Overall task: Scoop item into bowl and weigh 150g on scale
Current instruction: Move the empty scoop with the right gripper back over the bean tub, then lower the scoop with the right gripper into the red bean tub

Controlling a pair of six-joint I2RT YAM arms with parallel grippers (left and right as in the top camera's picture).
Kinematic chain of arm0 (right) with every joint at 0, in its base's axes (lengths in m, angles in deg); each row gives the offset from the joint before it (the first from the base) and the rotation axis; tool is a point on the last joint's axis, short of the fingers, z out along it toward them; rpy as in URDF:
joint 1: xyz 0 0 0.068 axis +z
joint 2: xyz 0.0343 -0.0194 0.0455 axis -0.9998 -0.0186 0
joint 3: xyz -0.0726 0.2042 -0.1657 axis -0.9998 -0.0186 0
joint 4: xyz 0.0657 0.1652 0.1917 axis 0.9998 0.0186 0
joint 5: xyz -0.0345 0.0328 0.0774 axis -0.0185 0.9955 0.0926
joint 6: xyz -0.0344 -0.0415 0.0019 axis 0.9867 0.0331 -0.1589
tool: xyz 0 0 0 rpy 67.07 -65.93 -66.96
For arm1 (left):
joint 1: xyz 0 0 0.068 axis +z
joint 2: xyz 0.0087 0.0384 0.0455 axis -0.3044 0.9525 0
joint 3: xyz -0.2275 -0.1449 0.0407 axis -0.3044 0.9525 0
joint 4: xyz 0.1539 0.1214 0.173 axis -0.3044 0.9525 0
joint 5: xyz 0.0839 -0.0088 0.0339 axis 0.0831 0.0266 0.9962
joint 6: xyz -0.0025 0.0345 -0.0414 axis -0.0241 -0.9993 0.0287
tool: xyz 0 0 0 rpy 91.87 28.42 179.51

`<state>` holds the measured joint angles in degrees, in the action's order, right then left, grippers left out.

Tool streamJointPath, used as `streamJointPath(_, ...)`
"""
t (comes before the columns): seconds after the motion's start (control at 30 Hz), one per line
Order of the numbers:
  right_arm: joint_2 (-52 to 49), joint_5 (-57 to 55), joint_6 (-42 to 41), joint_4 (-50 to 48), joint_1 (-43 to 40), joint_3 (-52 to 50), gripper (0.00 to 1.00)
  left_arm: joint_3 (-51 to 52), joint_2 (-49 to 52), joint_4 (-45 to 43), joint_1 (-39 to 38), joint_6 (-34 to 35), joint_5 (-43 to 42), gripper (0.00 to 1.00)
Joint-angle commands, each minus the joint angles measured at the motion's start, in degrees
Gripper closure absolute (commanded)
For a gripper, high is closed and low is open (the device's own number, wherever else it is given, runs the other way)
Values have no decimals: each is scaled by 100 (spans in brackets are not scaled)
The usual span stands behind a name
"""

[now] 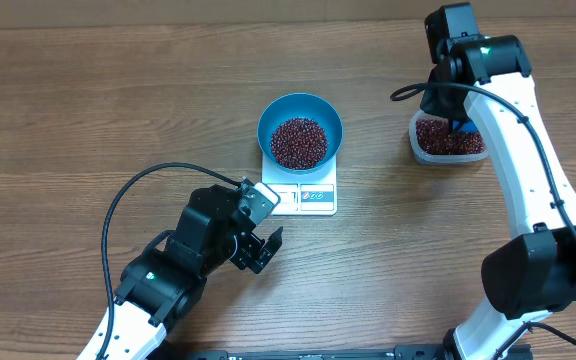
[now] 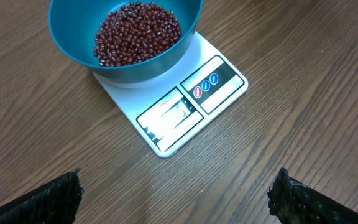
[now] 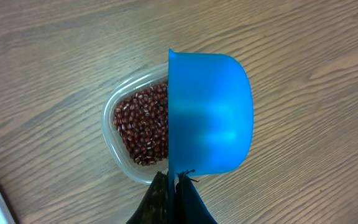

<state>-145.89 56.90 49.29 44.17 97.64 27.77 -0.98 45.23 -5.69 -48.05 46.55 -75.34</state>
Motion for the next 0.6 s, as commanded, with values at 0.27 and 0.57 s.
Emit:
streamJointPath(0.27, -39, -92, 15, -267, 0, -817, 96, 2, -11, -17, 31, 2, -105, 1)
streamJointPath(0.57, -52, -466, 785, -481, 0, -822, 96, 2, -11, -17, 31, 2, -105, 1)
